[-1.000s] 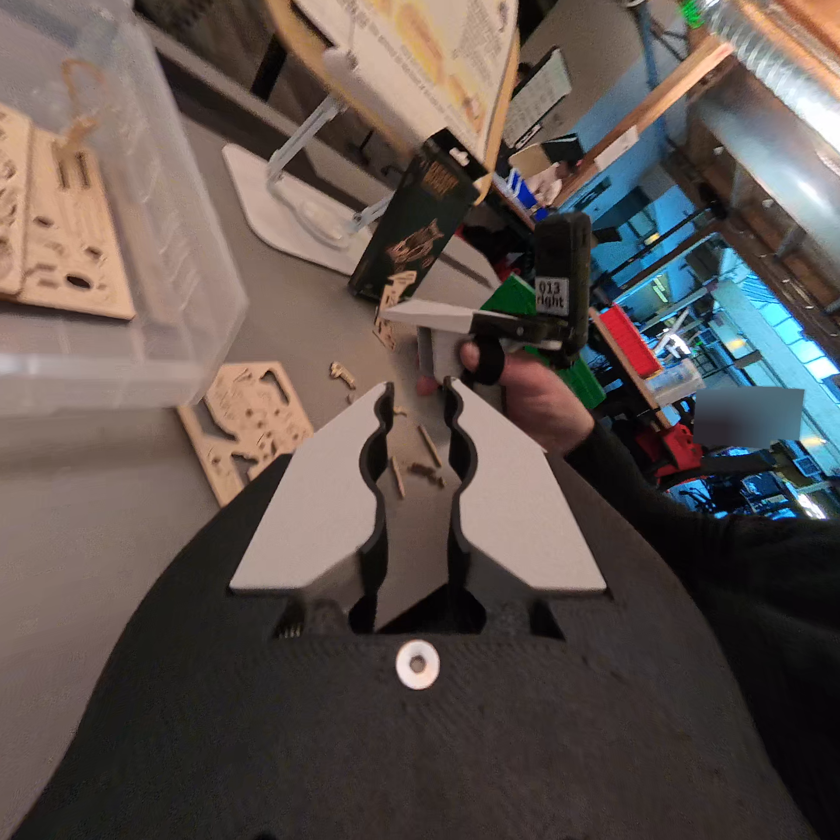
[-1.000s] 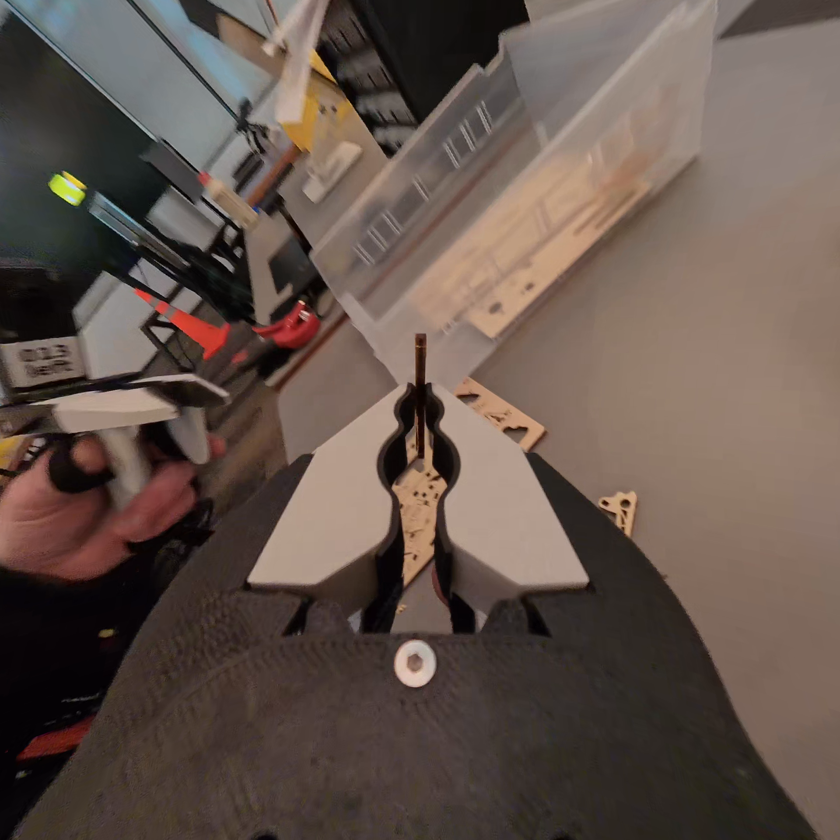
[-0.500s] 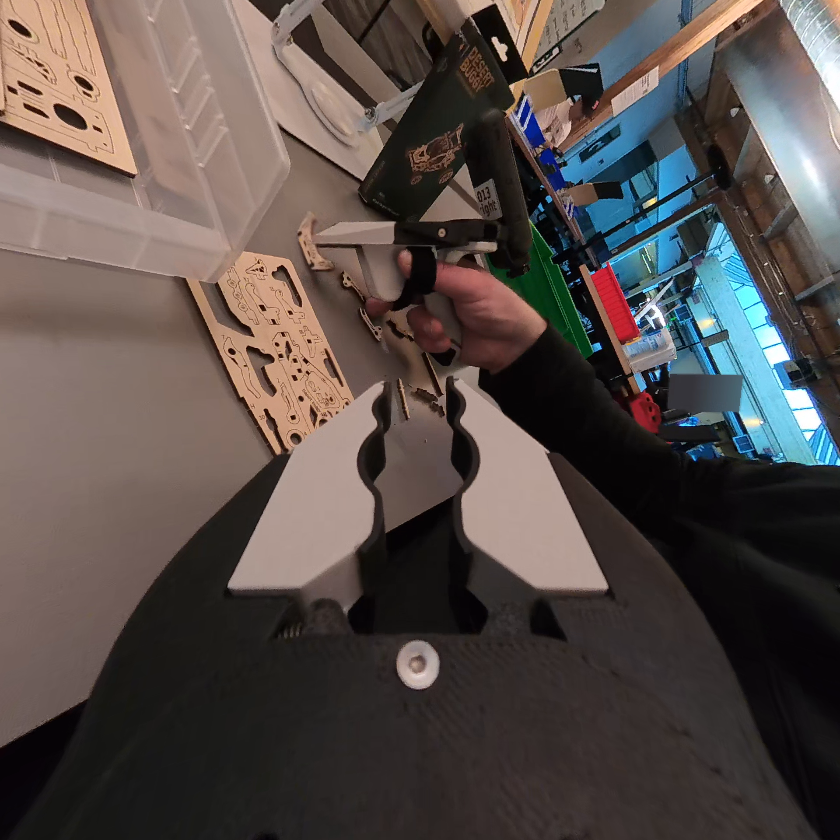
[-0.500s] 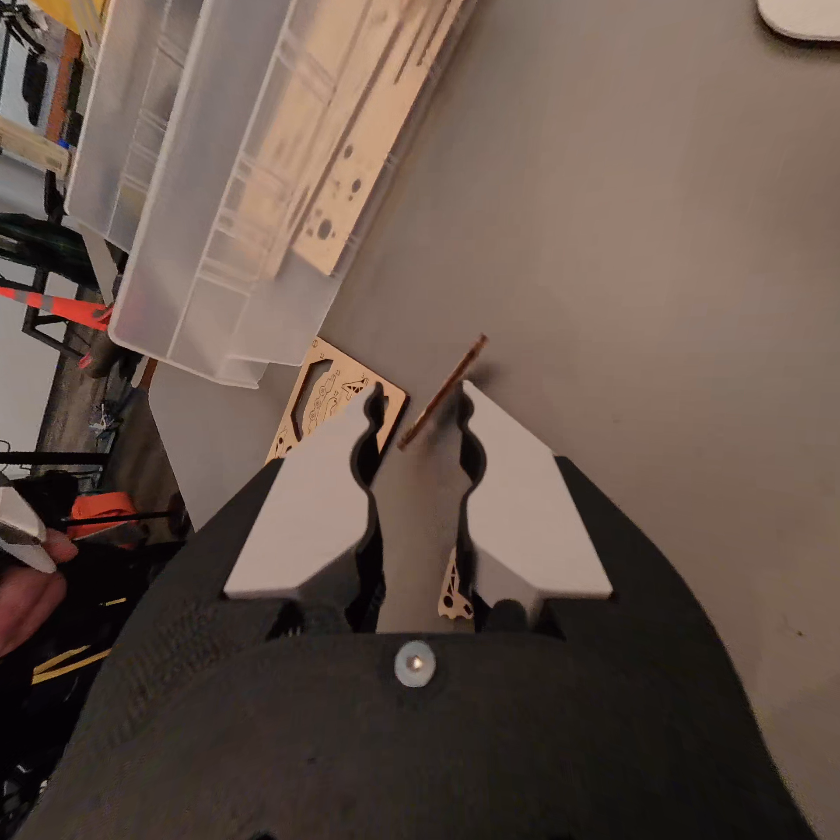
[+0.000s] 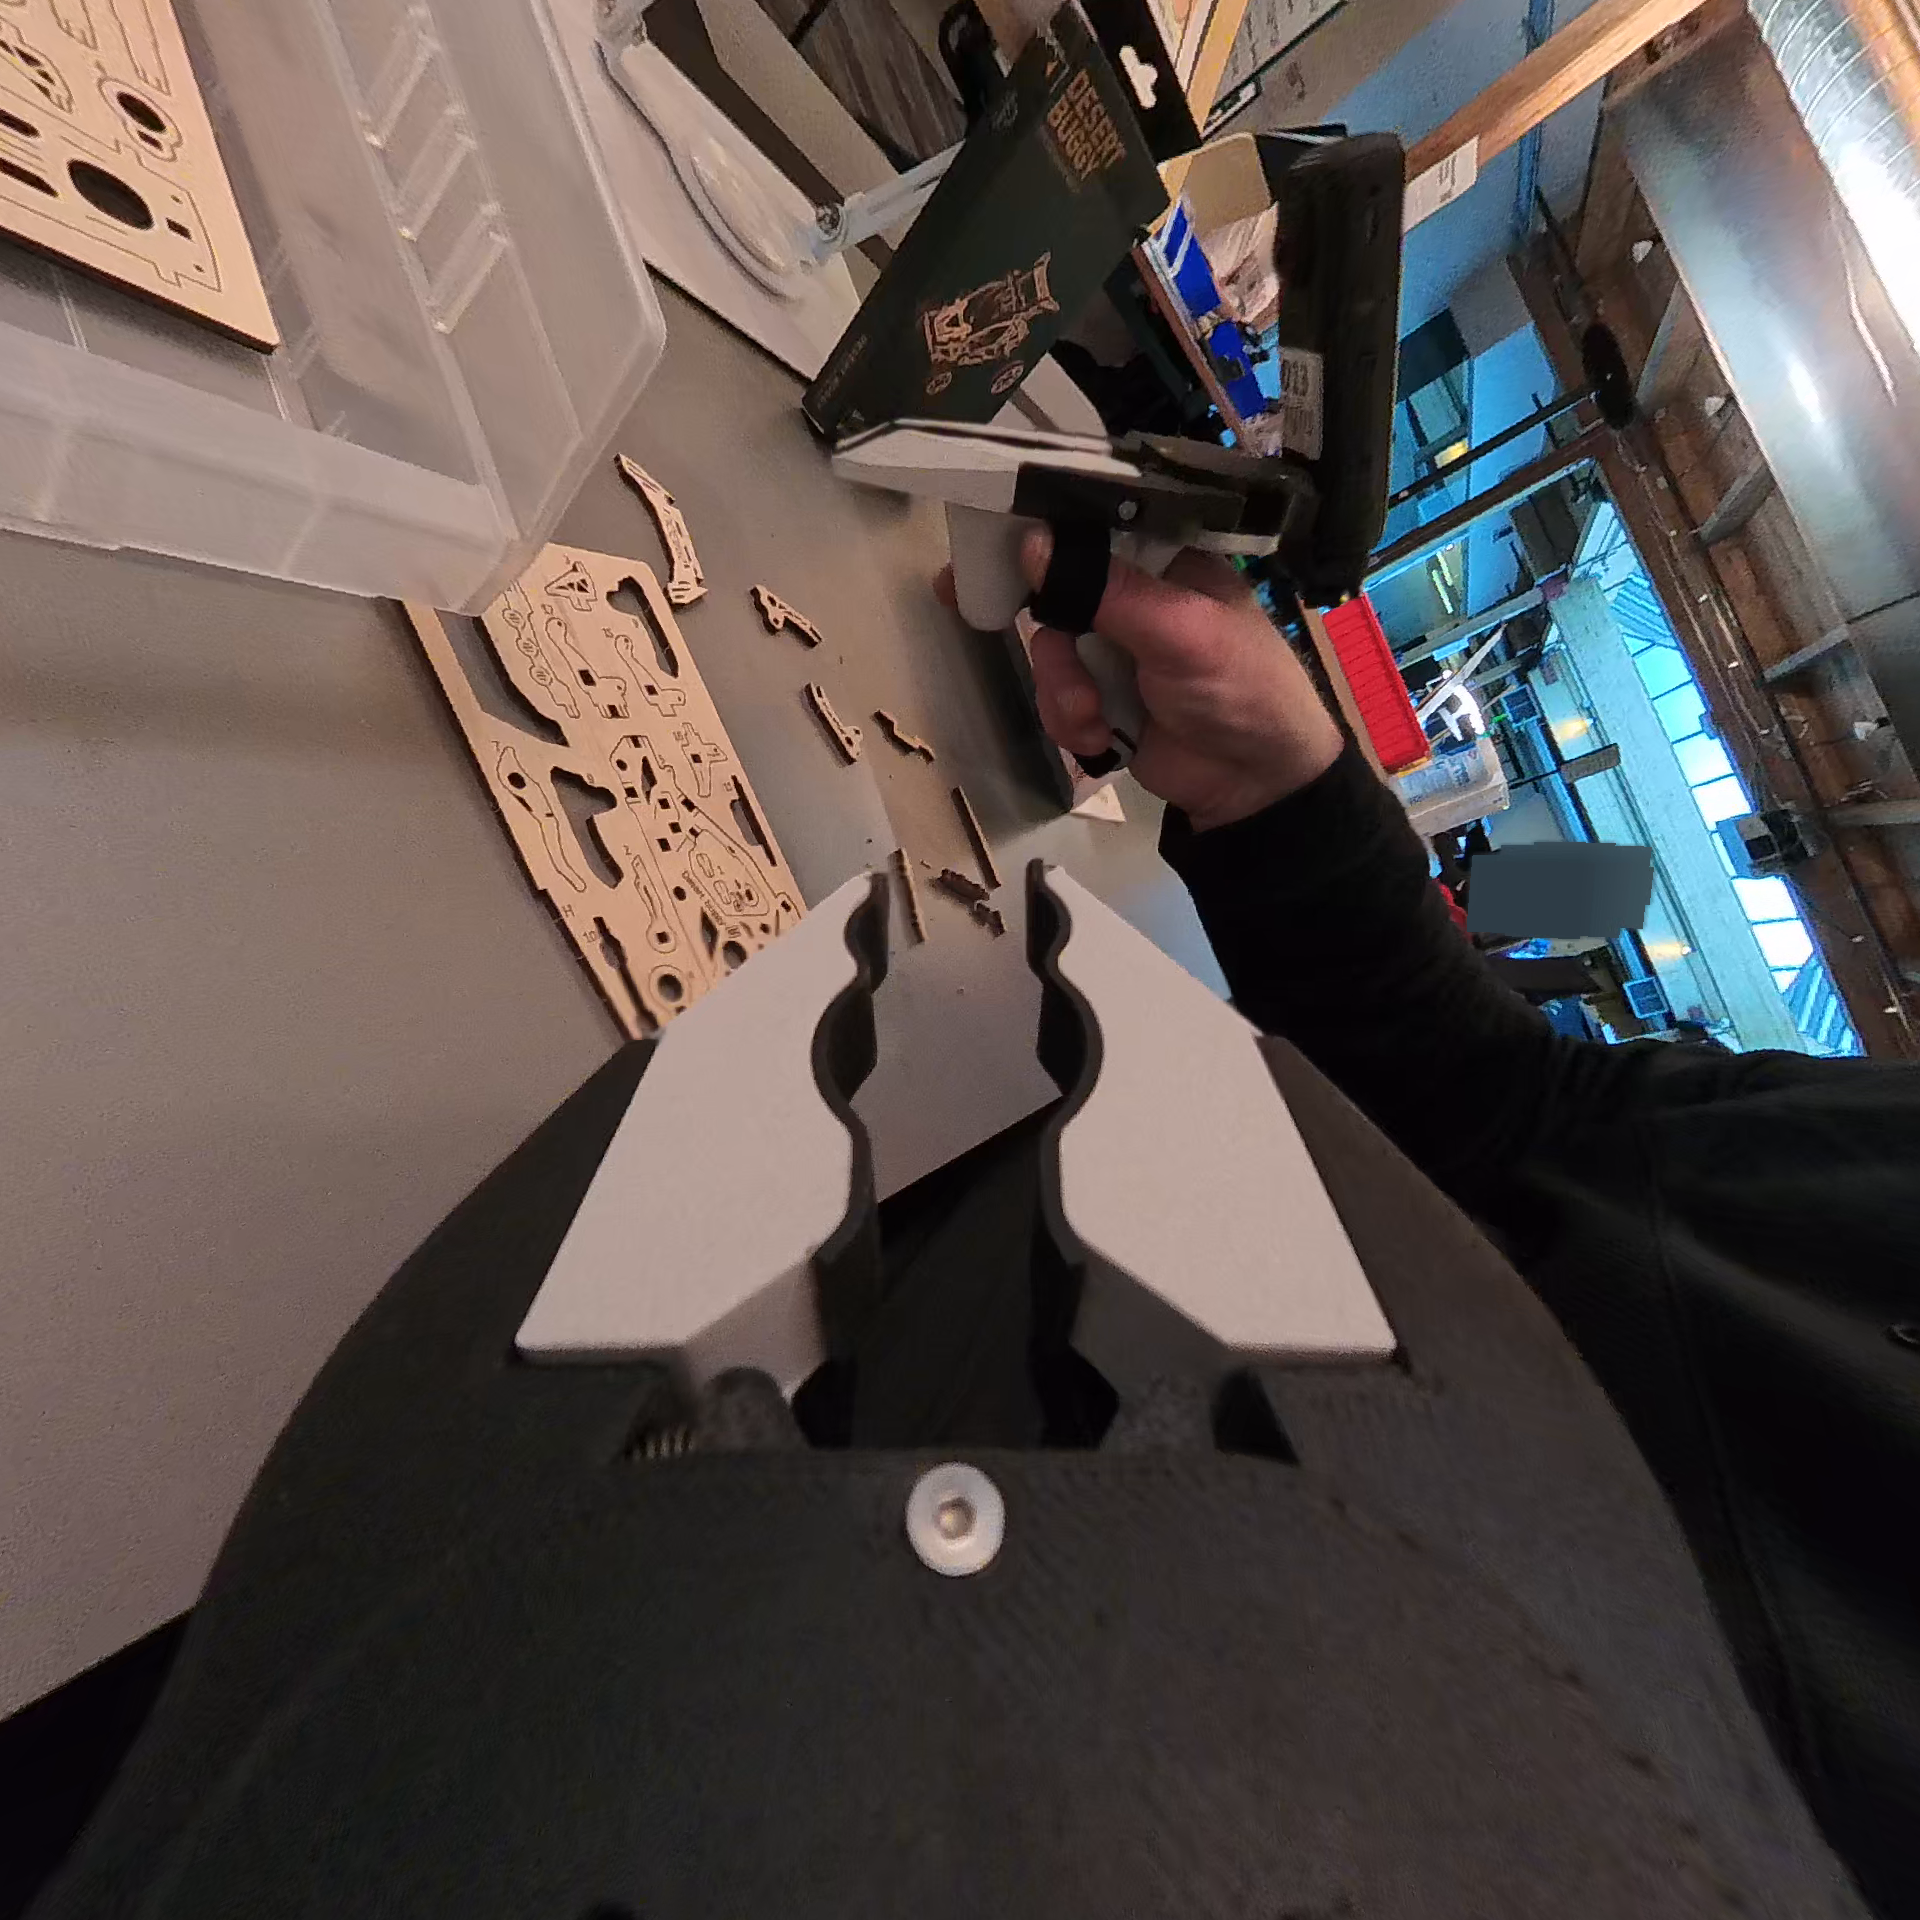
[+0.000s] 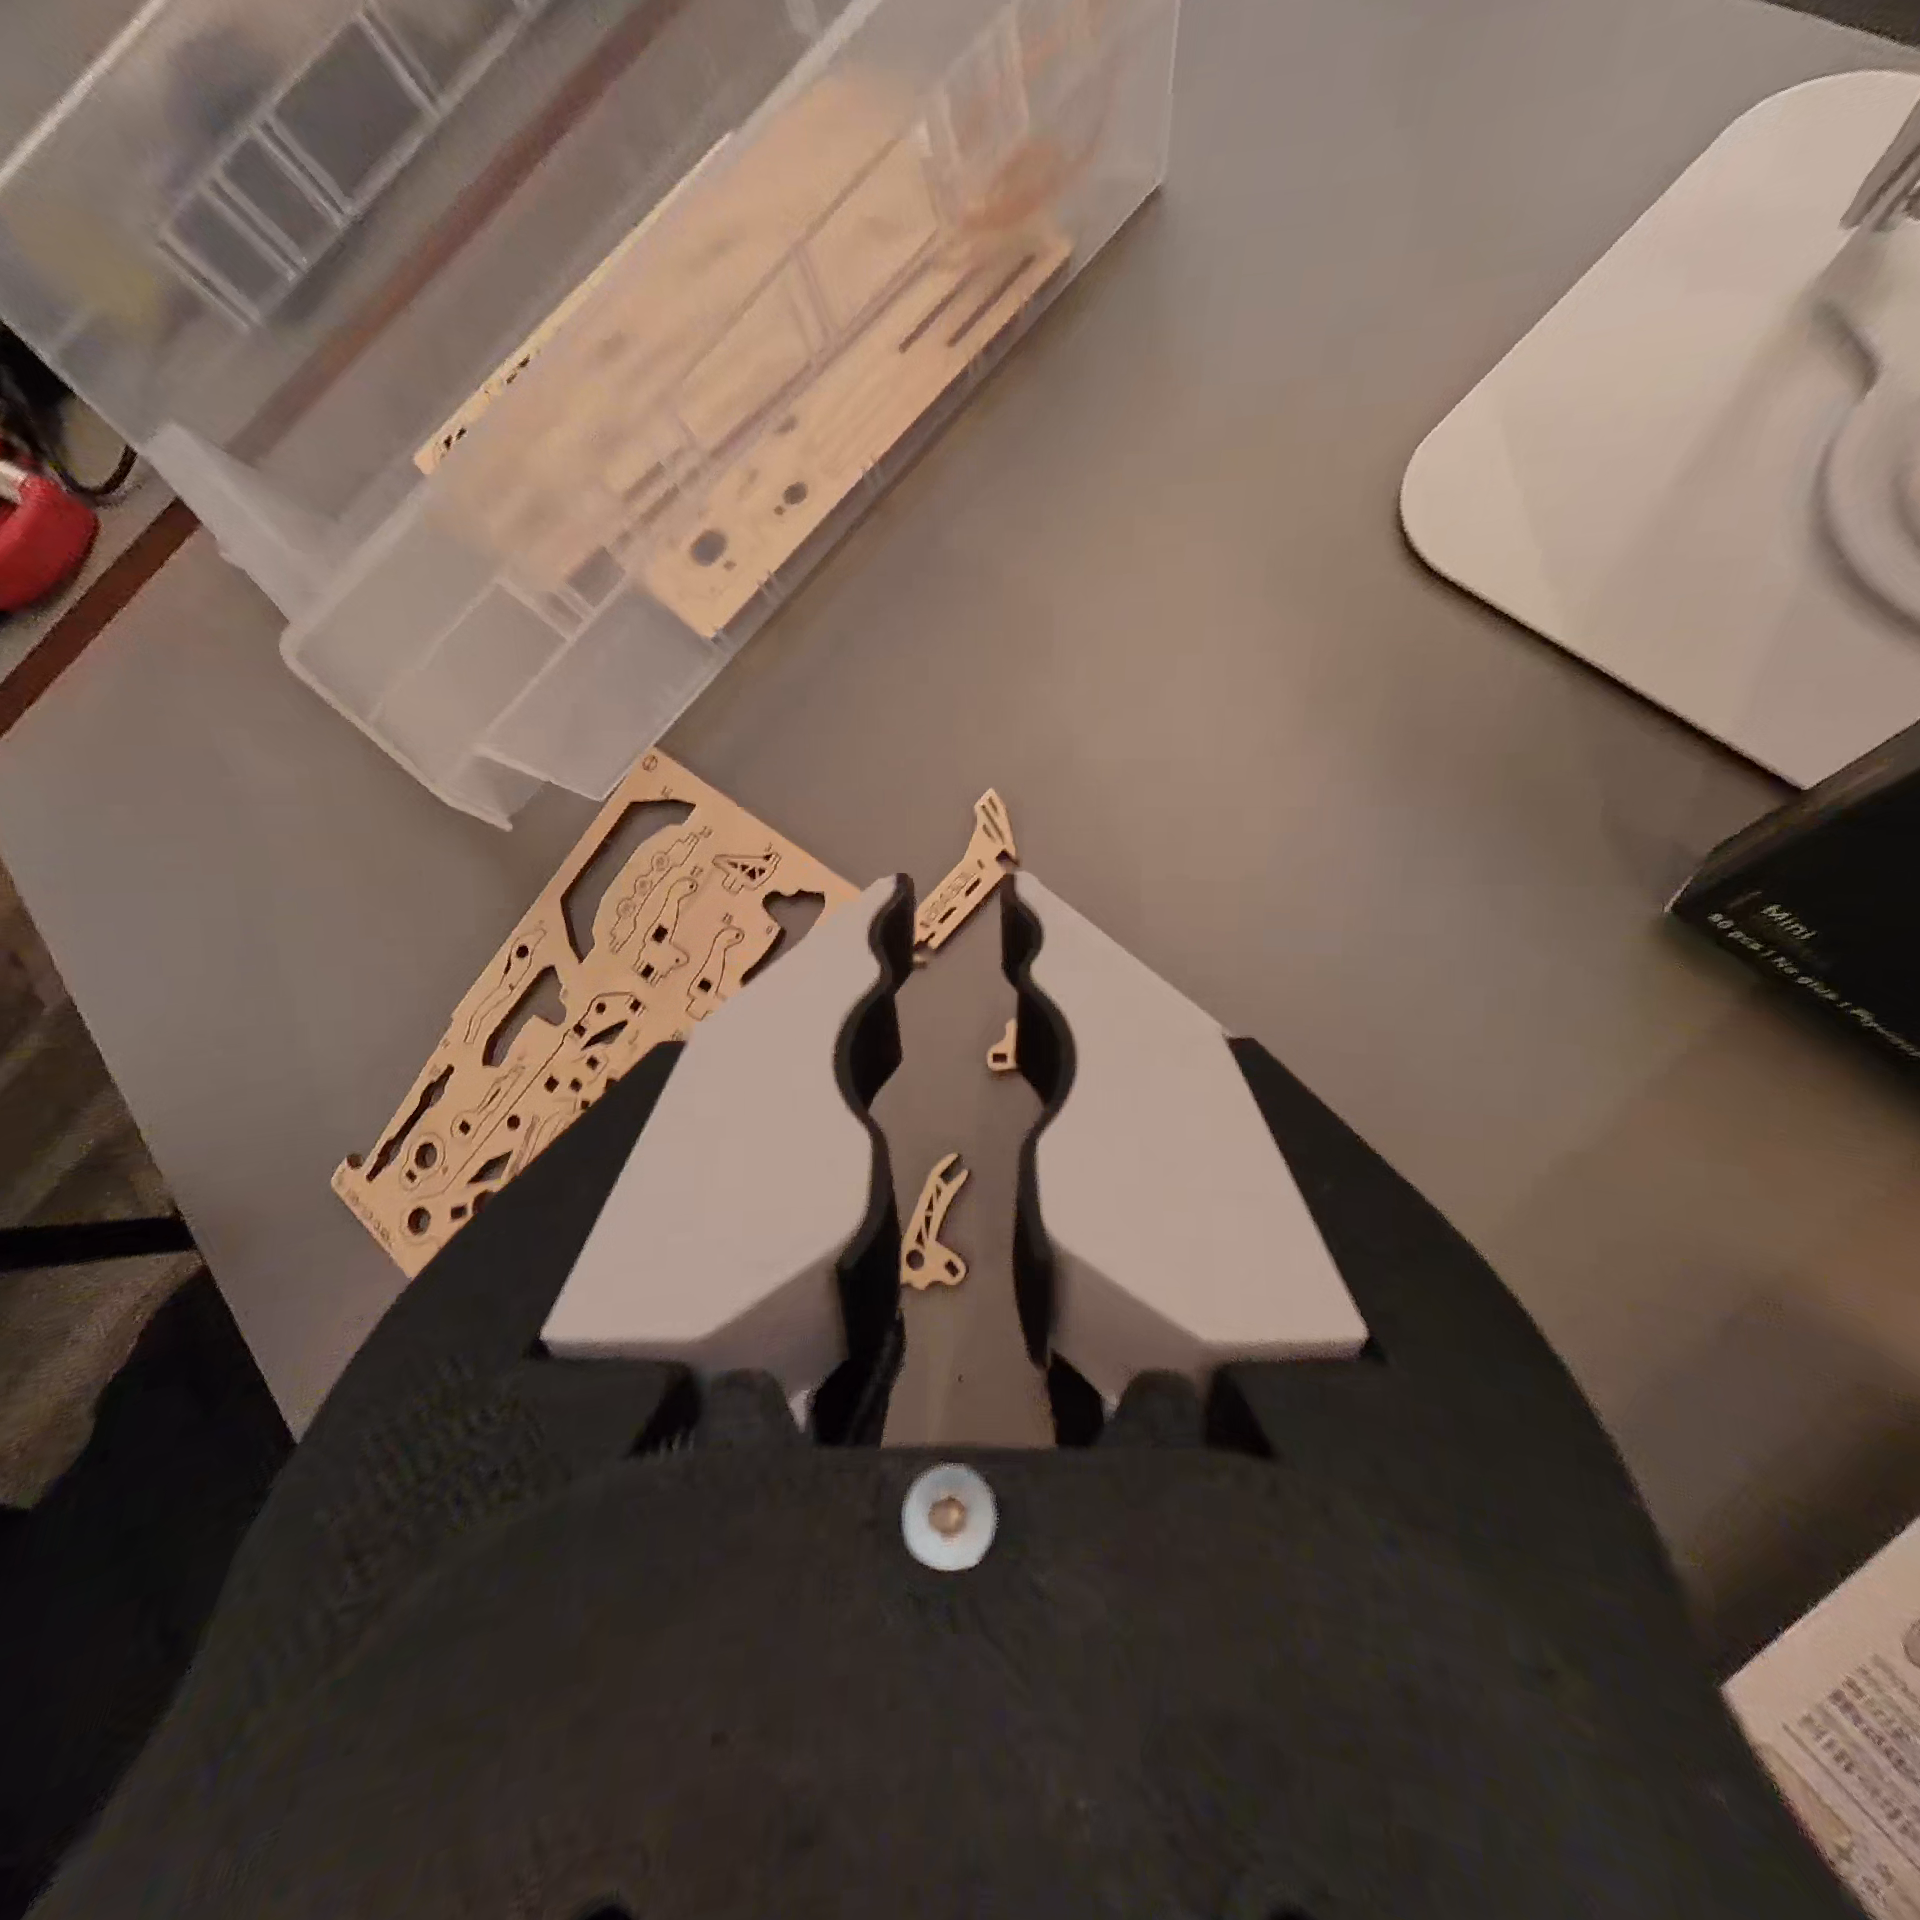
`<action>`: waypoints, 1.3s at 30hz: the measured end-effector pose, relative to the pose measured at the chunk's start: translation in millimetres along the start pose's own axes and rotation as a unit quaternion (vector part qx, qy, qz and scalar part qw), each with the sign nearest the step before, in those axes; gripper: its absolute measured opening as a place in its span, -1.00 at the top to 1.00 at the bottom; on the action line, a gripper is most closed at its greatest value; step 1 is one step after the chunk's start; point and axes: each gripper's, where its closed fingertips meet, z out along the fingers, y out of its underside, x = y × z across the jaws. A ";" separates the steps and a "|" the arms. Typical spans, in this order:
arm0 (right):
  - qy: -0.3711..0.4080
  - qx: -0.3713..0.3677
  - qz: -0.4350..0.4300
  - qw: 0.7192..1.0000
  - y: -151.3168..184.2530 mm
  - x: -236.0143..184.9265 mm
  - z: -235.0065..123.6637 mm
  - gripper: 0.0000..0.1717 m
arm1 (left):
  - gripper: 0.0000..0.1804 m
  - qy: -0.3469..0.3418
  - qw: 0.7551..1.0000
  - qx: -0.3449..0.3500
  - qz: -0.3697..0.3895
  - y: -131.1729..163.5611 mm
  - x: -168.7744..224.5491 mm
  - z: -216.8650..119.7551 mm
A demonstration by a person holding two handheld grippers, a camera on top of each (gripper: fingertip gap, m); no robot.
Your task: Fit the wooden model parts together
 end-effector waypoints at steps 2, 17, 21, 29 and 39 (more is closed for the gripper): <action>-0.001 0.002 -0.024 1.000 2.2 -5.8 -6.9 0.95 | 0.70 -0.016 1.000 0.000 0.010 -0.4 -4.5 -1.5; -0.044 0.100 -0.151 0.982 25.3 -12.9 -162.1 0.84 | 0.39 -0.056 0.978 -0.090 0.181 23.1 12.4 38.6; -0.041 0.071 -0.164 0.983 66.8 -5.7 -172.5 0.83 | 0.36 -0.071 0.952 -0.163 0.248 42.2 13.8 56.8; -0.044 0.033 -0.208 0.977 126.1 -19.3 -152.8 0.98 | 0.95 -0.081 0.934 -0.191 0.291 42.6 9.0 81.0; -0.117 0.155 -0.165 0.967 94.4 -65.5 -160.1 0.90 | 0.81 0.157 0.943 -0.081 0.284 32.6 127.2 112.7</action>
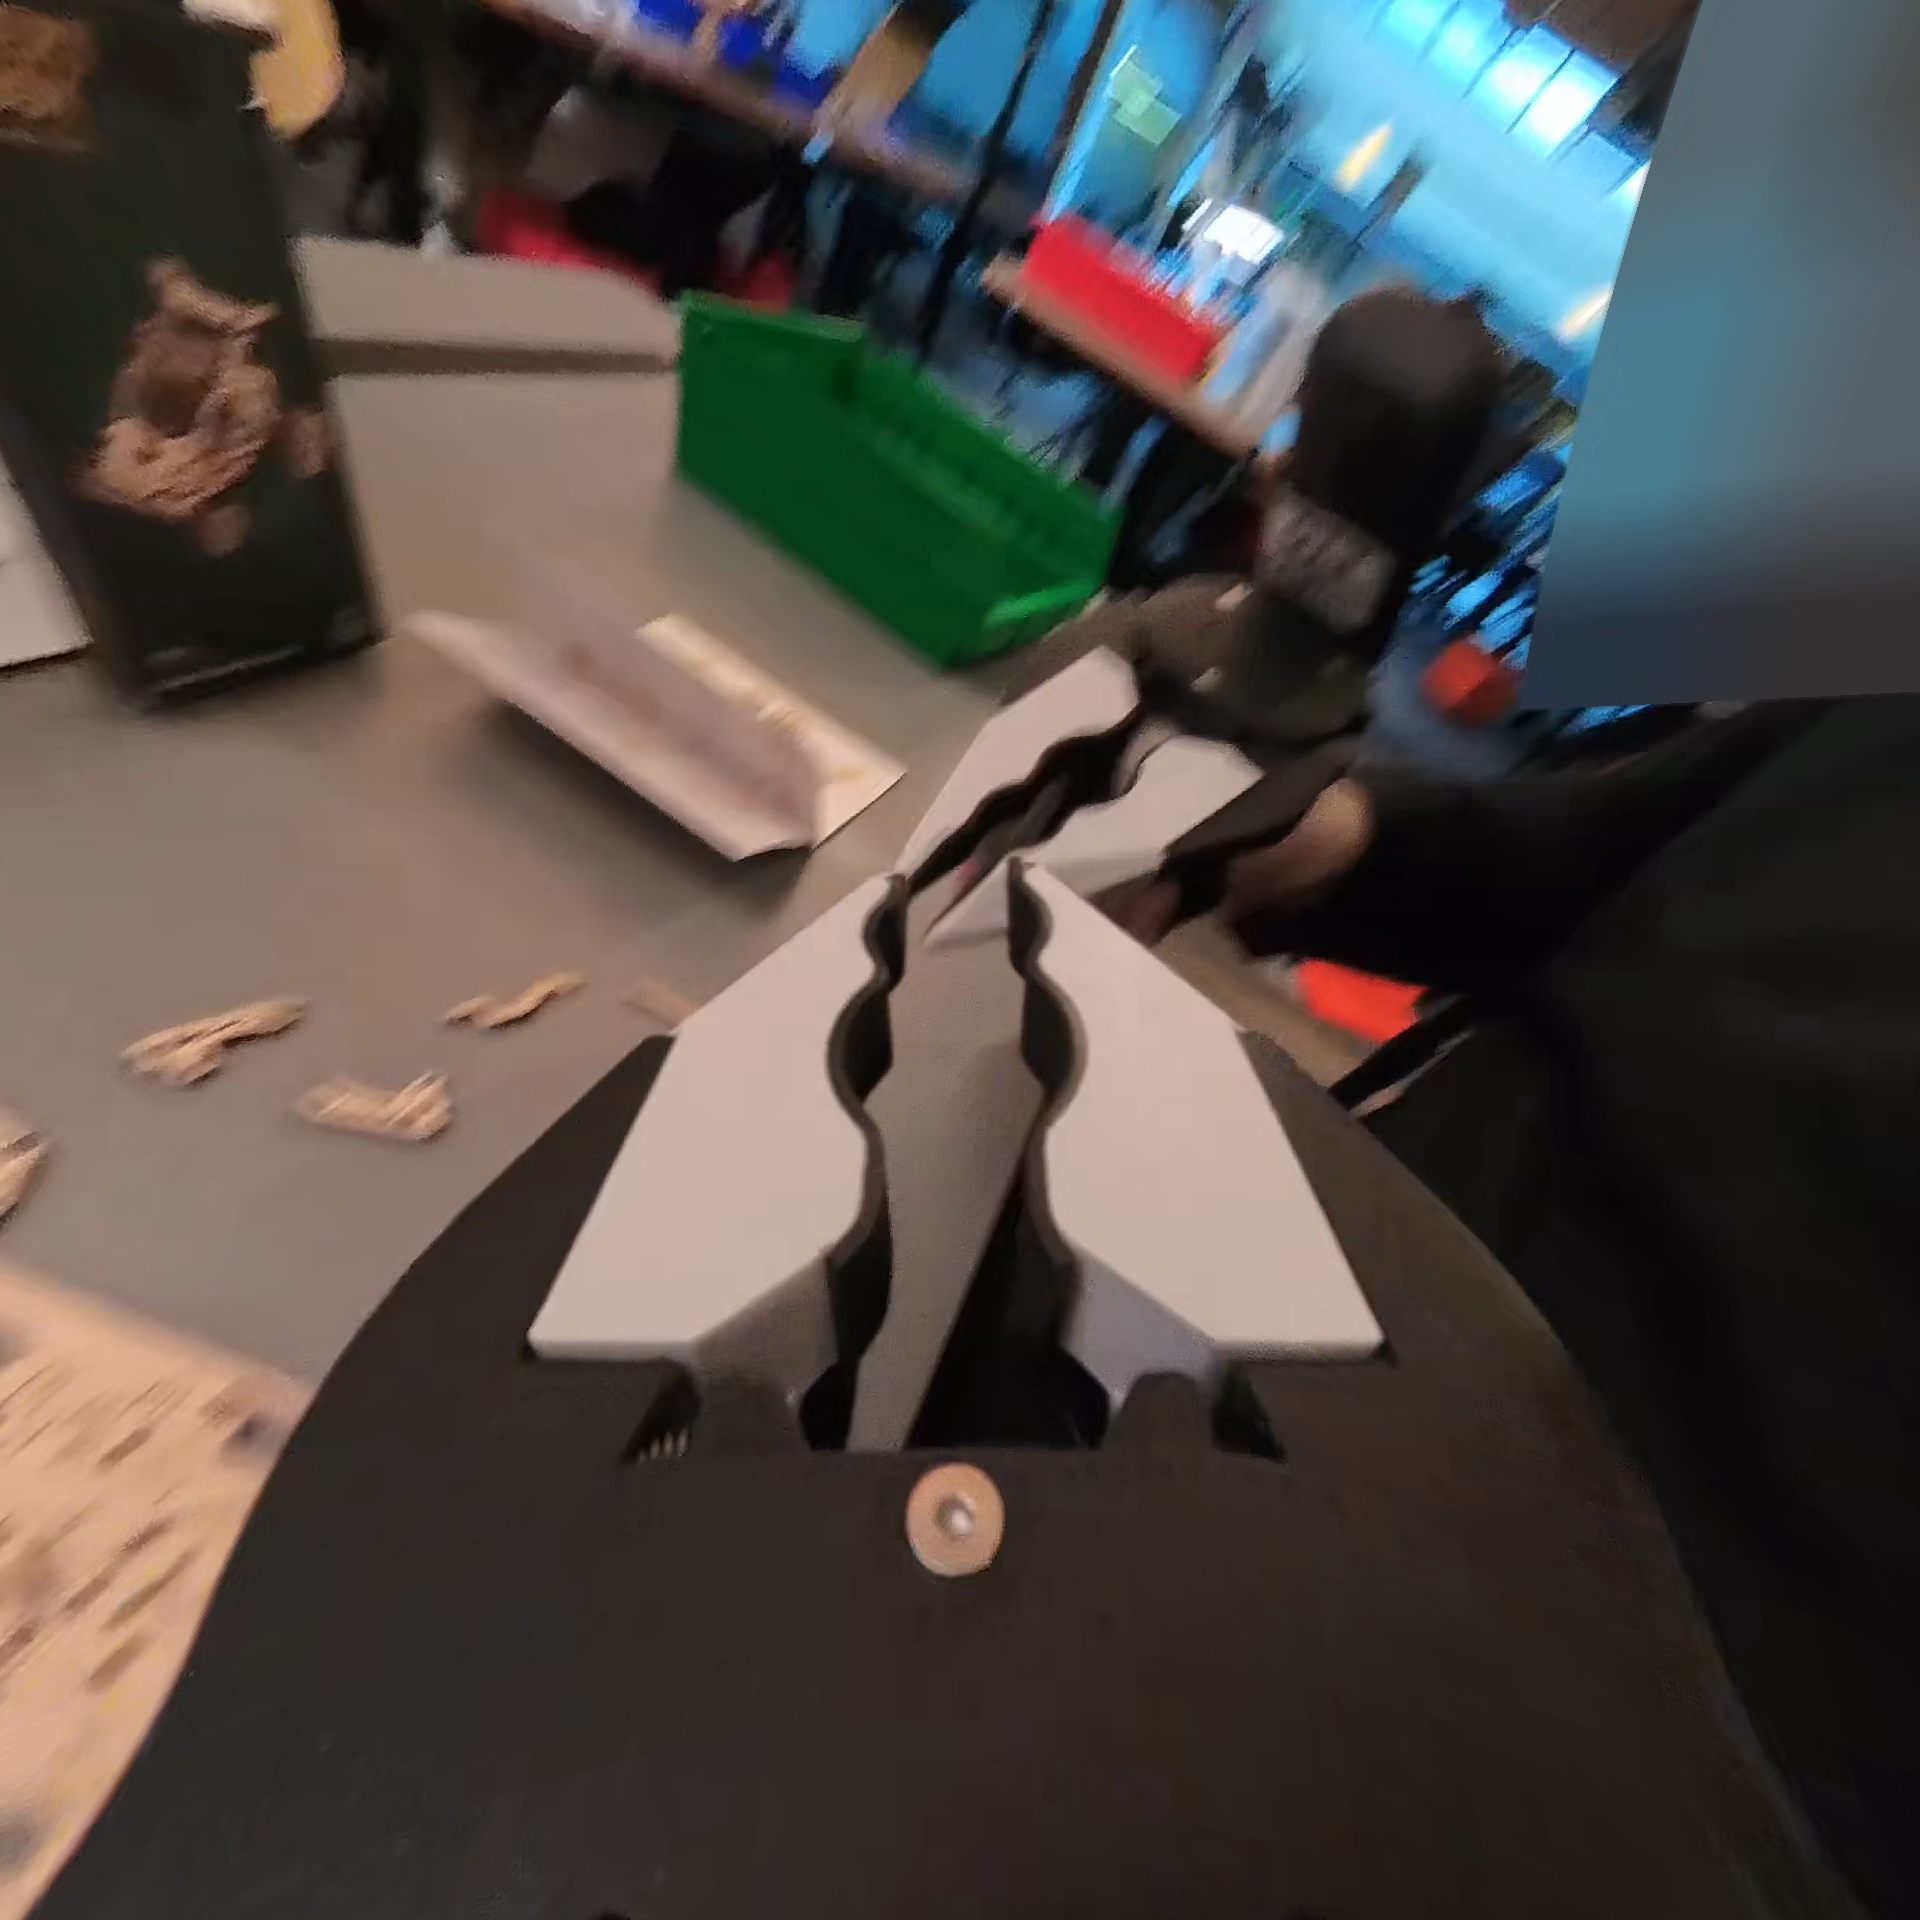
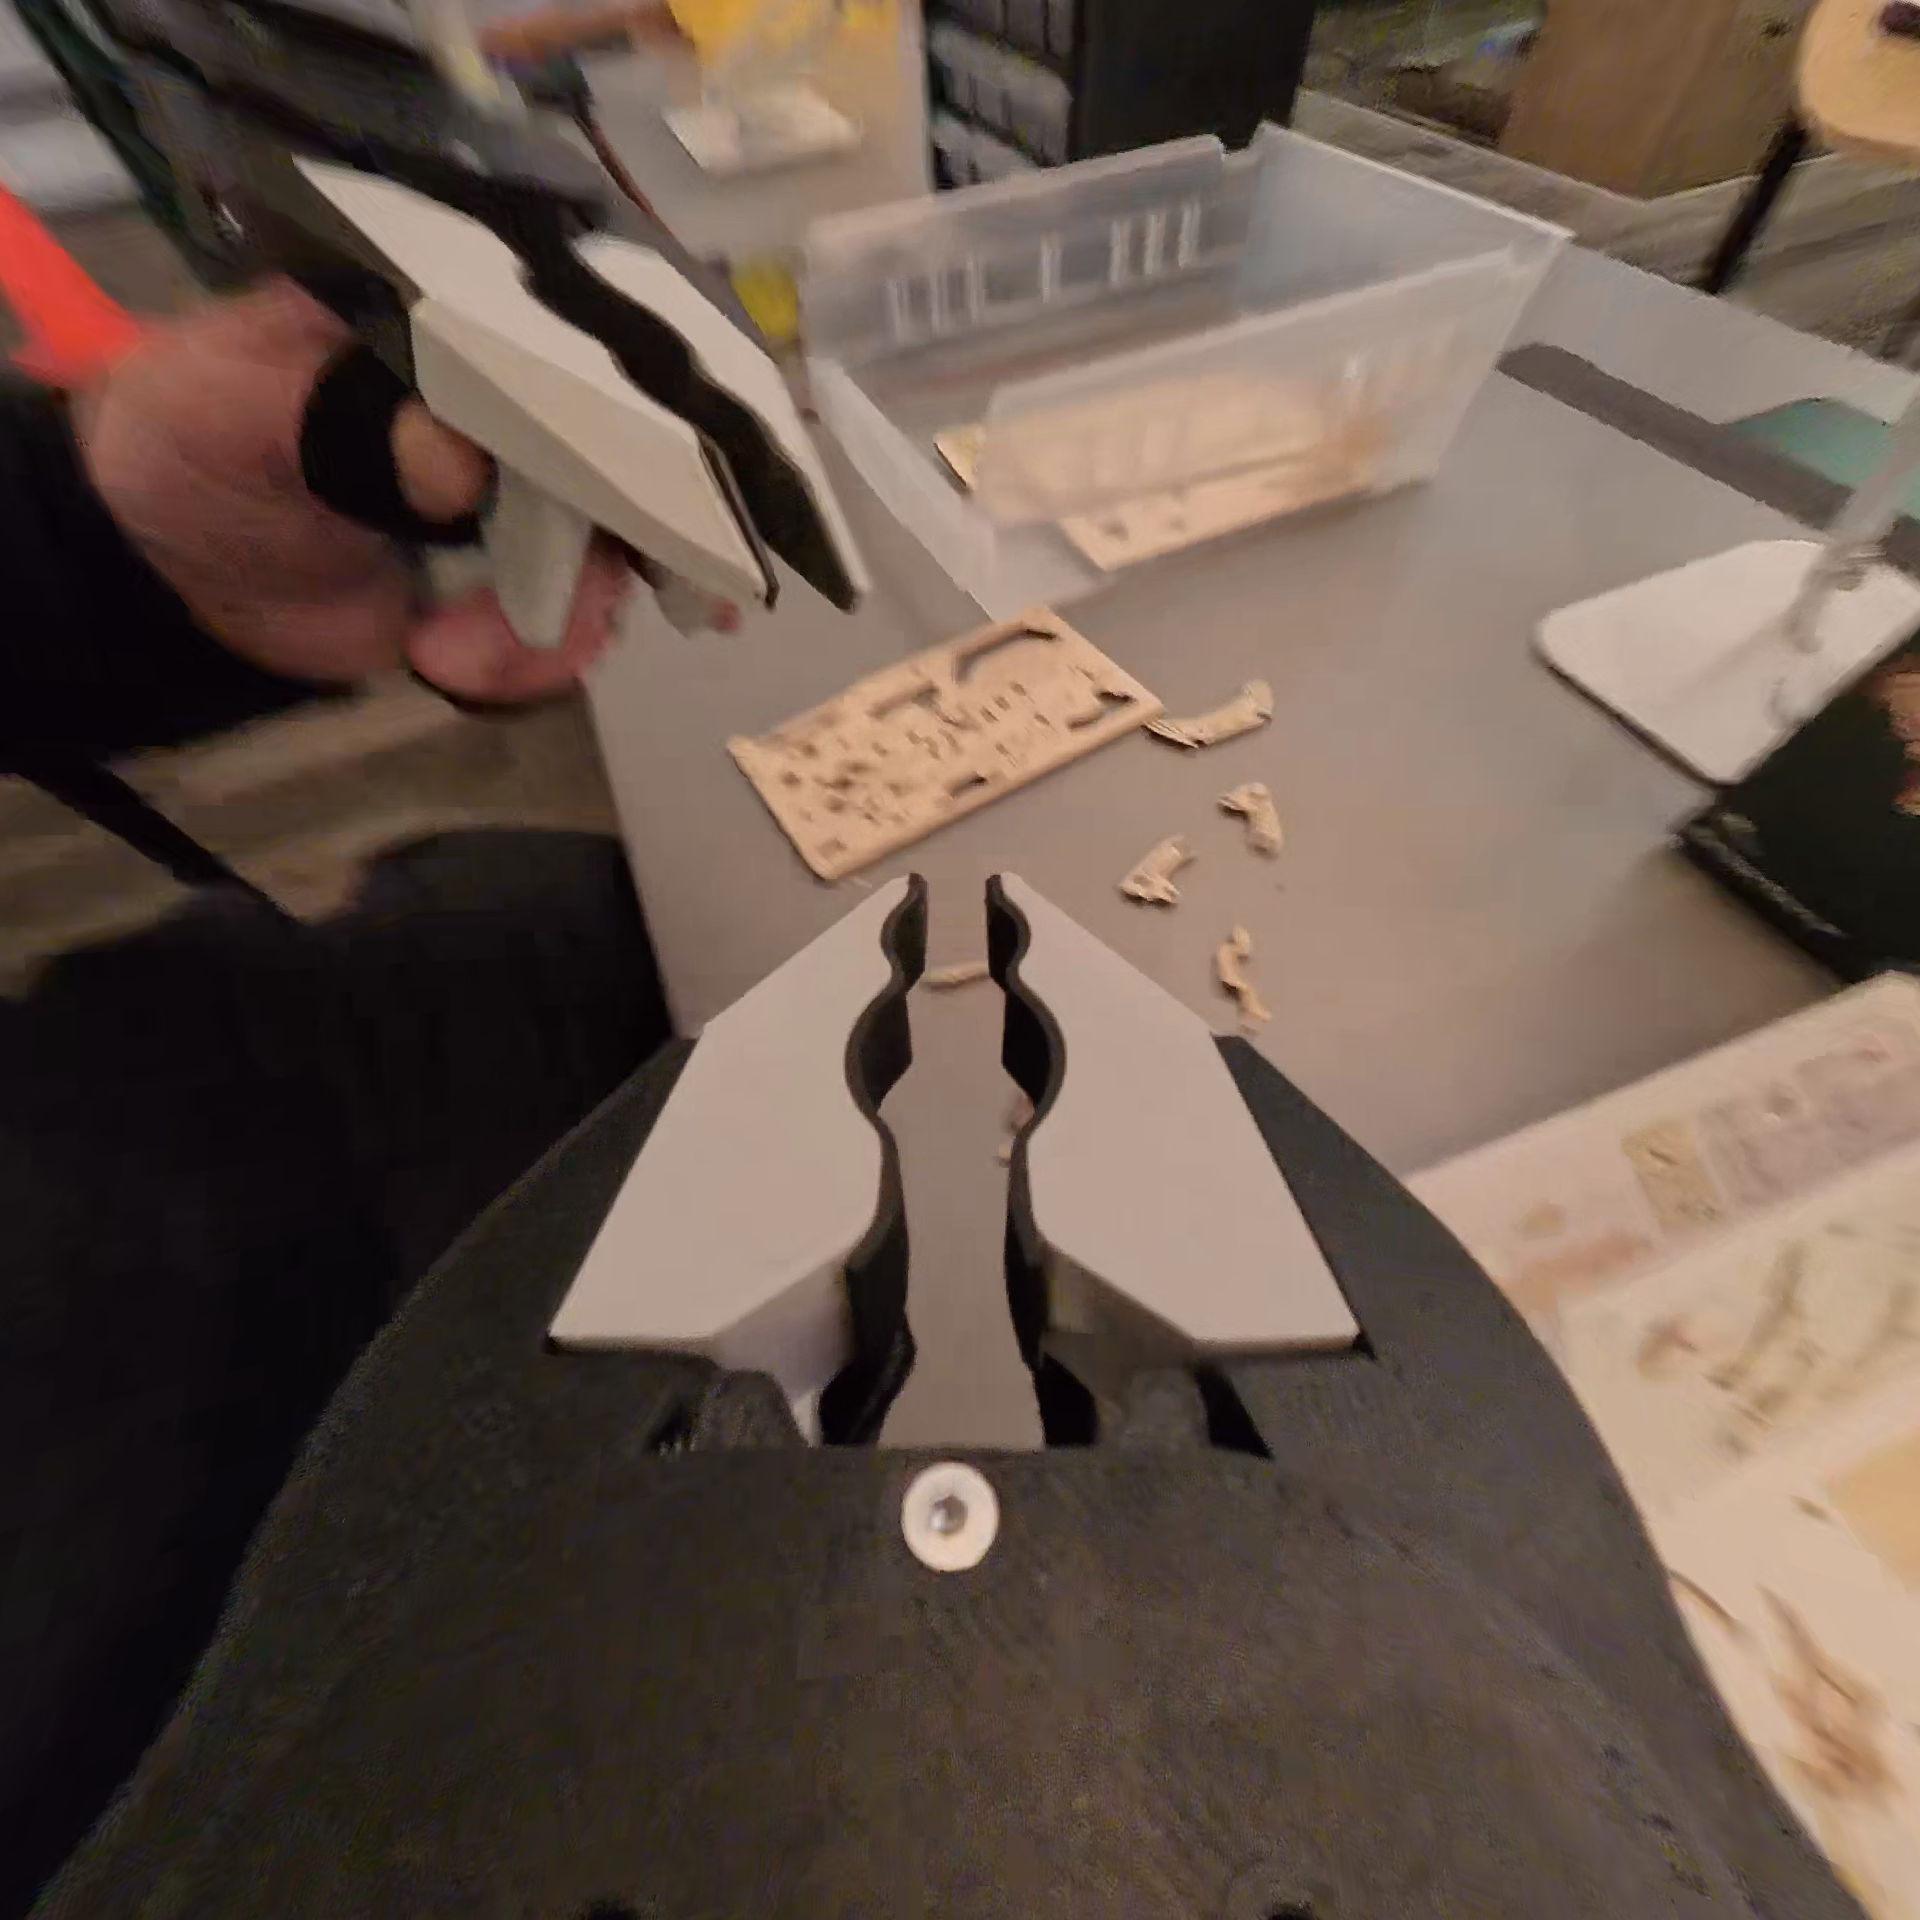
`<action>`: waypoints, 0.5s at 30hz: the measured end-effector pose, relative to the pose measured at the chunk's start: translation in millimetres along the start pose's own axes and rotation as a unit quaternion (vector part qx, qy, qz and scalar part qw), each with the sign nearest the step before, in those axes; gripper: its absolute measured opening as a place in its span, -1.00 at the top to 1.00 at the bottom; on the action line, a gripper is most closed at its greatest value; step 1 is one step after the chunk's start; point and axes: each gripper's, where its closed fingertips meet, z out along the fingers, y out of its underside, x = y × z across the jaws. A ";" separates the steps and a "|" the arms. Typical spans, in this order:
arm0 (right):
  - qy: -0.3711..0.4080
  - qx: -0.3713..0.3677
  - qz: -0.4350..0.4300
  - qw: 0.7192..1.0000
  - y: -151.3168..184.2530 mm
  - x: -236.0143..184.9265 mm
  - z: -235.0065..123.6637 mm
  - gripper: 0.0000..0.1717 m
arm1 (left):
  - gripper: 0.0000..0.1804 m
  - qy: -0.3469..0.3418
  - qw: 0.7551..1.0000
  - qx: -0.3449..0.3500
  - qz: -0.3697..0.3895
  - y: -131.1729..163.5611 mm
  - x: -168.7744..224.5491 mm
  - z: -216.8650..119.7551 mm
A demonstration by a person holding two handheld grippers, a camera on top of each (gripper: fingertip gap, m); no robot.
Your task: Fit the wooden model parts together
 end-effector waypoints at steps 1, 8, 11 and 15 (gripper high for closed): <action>-0.032 0.017 0.023 0.999 -6.5 -8.9 1.4 0.89 | 0.74 0.026 0.999 0.014 -0.013 -5.3 9.4 7.3; -0.119 0.158 0.039 0.979 -53.5 -30.2 -23.8 0.75 | 0.72 0.135 0.986 0.090 -0.048 -29.2 50.3 30.3; -0.173 0.238 0.076 0.953 -76.0 -33.6 -53.1 0.75 | 0.73 0.121 0.972 0.178 -0.091 -49.0 31.5 14.1; -0.284 0.294 0.075 0.910 -93.8 -63.8 -86.1 0.74 | 0.72 0.077 0.992 0.073 -0.075 -8.0 32.5 48.2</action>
